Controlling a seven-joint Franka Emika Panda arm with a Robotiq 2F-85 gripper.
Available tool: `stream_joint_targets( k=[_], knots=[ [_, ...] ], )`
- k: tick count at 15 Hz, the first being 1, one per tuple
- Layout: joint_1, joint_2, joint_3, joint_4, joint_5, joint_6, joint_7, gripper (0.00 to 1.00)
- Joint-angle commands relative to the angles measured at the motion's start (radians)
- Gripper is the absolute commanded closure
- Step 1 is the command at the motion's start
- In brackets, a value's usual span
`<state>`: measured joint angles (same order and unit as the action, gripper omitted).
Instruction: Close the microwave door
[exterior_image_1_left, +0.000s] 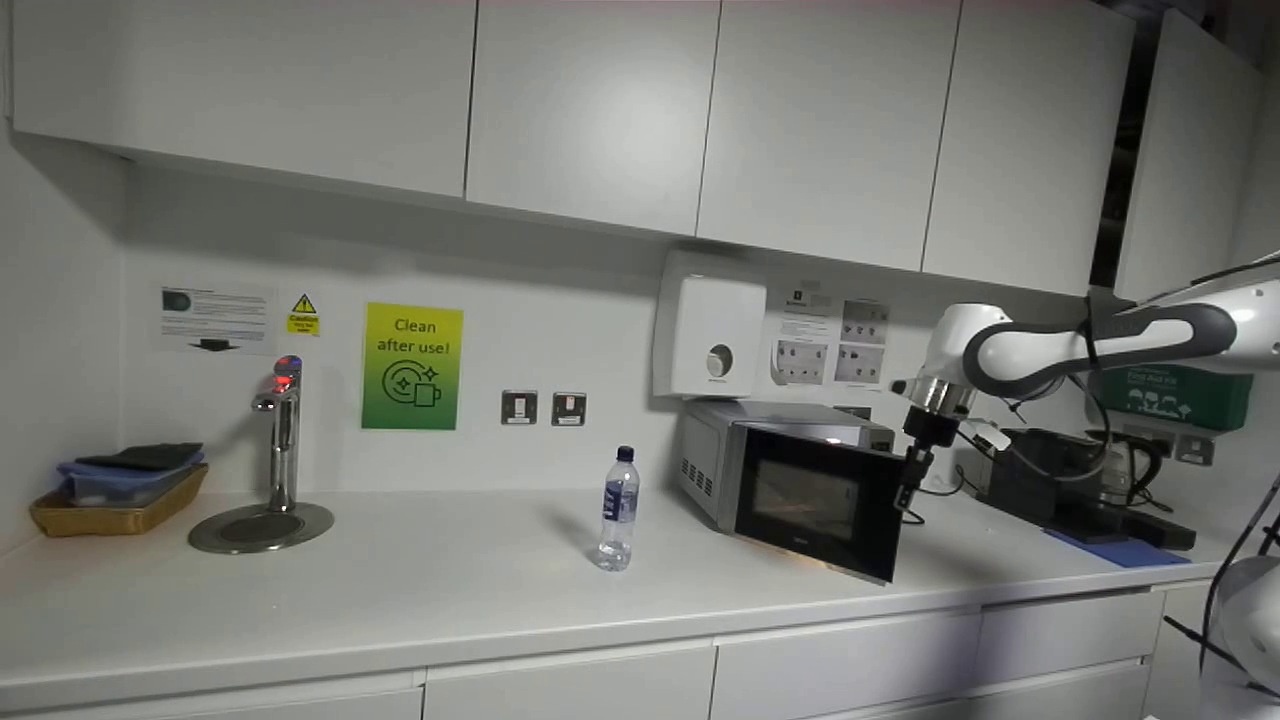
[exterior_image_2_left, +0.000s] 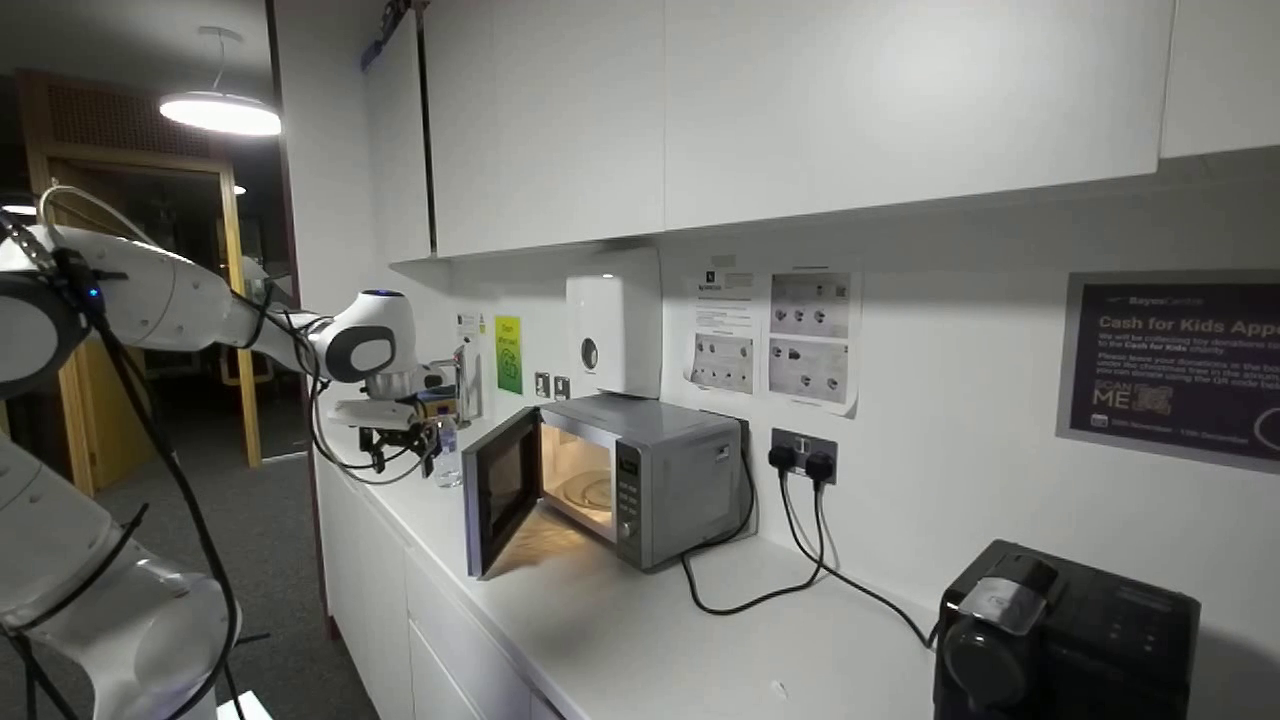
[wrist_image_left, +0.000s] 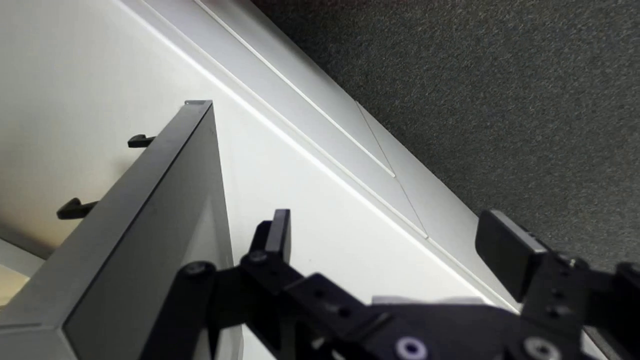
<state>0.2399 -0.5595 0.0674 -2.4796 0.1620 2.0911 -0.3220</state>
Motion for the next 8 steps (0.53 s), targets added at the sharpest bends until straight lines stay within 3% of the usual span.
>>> stream_joint_targets(
  k=[1,8],
  knots=[
    [0.003,0.035,-0.023,-0.001,-0.008,0.041,-0.055,0.0],
    [-0.017,0.095,-0.026,0.007,-0.042,0.088,-0.055,0.0]
  ],
)
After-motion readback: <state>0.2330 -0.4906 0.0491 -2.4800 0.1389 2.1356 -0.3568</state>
